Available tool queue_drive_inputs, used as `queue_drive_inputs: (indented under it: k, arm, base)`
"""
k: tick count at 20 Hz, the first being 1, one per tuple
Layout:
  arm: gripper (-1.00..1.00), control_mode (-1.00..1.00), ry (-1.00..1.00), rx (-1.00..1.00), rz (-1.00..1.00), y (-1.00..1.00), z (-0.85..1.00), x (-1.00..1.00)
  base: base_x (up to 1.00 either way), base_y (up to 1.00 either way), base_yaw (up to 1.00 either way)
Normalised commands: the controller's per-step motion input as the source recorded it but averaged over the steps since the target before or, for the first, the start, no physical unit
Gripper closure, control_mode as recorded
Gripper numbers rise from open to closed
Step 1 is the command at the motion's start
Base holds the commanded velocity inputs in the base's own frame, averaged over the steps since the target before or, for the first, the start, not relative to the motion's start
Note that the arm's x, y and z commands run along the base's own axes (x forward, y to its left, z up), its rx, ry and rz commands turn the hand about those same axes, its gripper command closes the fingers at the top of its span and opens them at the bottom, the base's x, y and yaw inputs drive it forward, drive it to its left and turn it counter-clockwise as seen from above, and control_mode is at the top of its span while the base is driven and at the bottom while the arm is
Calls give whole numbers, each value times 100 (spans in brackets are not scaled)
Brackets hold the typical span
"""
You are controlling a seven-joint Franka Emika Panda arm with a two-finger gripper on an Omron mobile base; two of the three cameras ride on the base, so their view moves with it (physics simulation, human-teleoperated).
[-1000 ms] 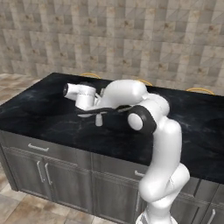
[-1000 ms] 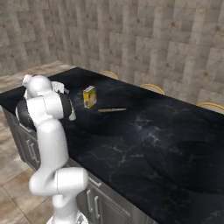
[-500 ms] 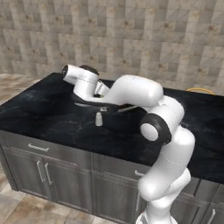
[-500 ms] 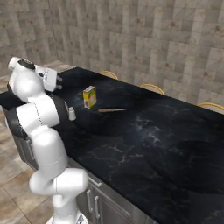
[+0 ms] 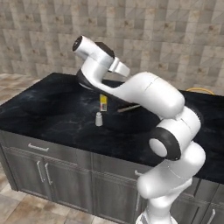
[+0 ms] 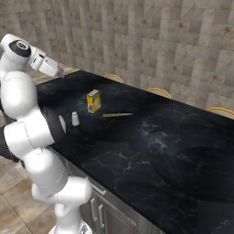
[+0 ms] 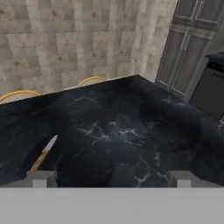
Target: Move the shaker and shaker from the cabinet to the dining counter.
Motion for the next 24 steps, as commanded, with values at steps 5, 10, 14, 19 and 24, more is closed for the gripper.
queue_drive_inputs:
  k: [5, 10, 14, 19, 24]
  arm:
    - [-100, -100, 16, 0, 26, -86, 21, -83]
    - [-100, -100, 2, 5, 38, -94, -11, -97]
    - [-100, -100, 0, 13, 44, -100, -33, -100]
    - [-100, -100, 3, 12, 42, -73, -27, -100]
    - [-100, -100, 16, 2, 35, 3, -14, -72]
  base:
    - [0, 0, 0]
    - [0, 0, 0]
    - [0, 0, 0]
    - [0, 0, 0]
    - [0, 0, 0]
